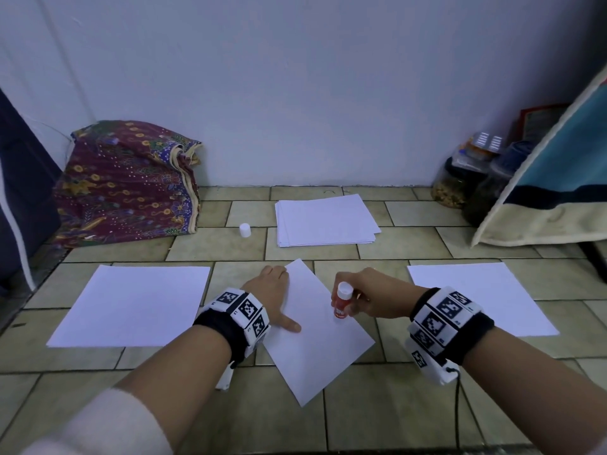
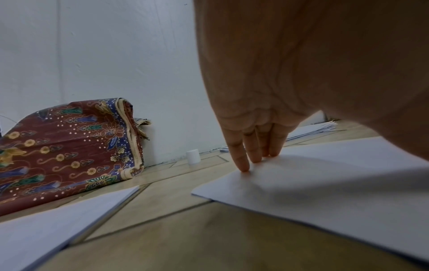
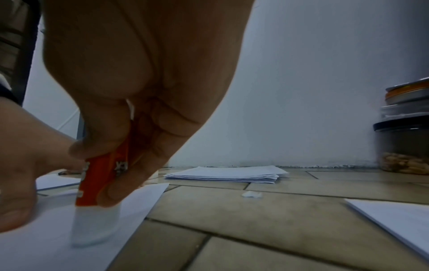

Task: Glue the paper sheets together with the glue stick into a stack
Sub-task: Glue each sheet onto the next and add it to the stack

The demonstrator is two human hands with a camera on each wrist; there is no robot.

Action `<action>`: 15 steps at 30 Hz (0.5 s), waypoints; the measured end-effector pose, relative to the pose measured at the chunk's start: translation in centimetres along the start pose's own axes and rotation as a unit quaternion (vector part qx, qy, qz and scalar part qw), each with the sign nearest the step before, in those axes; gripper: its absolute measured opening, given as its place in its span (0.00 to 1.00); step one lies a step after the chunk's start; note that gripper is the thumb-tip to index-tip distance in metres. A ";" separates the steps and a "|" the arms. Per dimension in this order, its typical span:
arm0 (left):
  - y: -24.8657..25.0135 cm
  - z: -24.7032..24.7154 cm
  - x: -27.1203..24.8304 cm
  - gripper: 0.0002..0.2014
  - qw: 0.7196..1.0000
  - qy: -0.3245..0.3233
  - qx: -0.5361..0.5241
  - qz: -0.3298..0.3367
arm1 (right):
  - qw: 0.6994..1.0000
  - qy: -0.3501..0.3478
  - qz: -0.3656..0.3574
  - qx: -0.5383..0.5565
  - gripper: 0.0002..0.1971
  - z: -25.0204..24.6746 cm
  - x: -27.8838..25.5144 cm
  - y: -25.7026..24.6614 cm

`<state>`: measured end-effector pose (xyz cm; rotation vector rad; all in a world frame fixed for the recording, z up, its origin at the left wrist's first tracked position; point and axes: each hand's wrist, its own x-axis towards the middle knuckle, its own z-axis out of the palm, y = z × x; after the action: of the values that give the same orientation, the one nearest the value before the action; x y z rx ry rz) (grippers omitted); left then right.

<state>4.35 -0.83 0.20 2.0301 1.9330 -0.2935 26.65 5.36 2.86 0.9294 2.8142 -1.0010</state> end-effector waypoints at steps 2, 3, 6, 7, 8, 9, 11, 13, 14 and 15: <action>0.1 -0.1 0.0 0.57 1.000 -0.001 0.009 -0.003 | 1.000 -0.014 -0.007 0.006 0.11 -0.1 -0.5 0.0; 0.1 -0.1 -0.1 0.57 1.000 -0.002 0.014 -0.004 | 1.000 -0.020 -0.012 0.011 0.11 -0.1 -0.8 0.0; 0.2 -0.3 -0.3 0.56 1.000 -0.004 0.027 -0.006 | 0.998 -0.031 -0.017 0.048 0.10 -0.1 -1.9 0.3; 0.2 -0.3 -0.4 0.54 1.000 -0.006 0.029 -0.007 | 0.998 -0.032 -0.016 0.059 0.09 -0.1 -2.2 0.5; 0.1 -0.4 -0.3 0.49 1.000 -0.007 0.027 -0.009 | 0.997 -0.031 -0.016 0.064 0.09 -0.1 -2.6 0.6; 0.0 -0.5 -0.3 0.43 1.000 -0.006 0.025 -0.008 | 0.997 -0.031 -0.017 0.066 0.09 -0.2 -2.9 0.8; -0.4 -0.8 -0.3 0.31 0.999 -0.010 0.038 -0.002 | 0.996 -0.045 -0.018 0.068 0.09 -0.4 -3.4 0.9; -1.1 -1.1 -0.3 0.30 0.998 -0.016 0.053 0.013 | 0.996 -0.072 -0.011 0.061 0.10 -0.9 -3.6 1.1; -1.4 -1.2 -0.3 0.31 0.998 -0.019 0.054 0.017 | 0.994 -0.081 -0.002 0.067 0.10 -1.4 -3.7 1.2; -1.7 -1.3 -0.3 0.30 0.998 -0.018 0.052 0.019 | 0.992 -0.077 0.007 0.101 0.09 -1.9 -3.7 1.3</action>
<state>2.58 -0.61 1.42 2.1096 1.8910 -0.4261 30.75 5.26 4.41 0.8440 2.6132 -1.3155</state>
